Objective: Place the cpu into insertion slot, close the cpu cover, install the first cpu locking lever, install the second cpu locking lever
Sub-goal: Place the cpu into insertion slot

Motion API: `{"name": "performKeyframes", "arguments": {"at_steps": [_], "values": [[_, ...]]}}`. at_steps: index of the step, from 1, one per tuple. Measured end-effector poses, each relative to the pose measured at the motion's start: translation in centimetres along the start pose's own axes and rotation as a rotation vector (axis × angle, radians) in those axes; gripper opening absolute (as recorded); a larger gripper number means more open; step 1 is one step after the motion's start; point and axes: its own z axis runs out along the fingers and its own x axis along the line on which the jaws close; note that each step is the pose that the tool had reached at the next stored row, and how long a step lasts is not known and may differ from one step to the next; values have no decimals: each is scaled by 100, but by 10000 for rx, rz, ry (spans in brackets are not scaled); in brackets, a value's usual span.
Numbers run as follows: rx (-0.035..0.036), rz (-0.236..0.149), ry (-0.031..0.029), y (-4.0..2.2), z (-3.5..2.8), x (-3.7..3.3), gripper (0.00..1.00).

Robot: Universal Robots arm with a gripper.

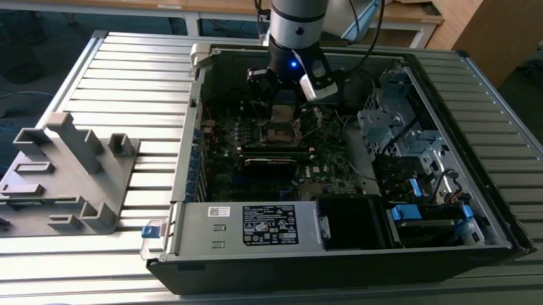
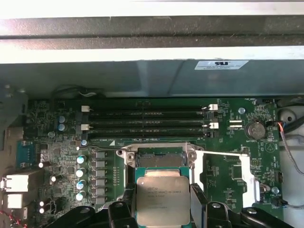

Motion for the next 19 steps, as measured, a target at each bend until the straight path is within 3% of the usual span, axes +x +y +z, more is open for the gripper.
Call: {"name": "performKeyframes", "arguments": {"at_steps": [19], "values": [[-19,-1,1,3,41,12,54]]}}
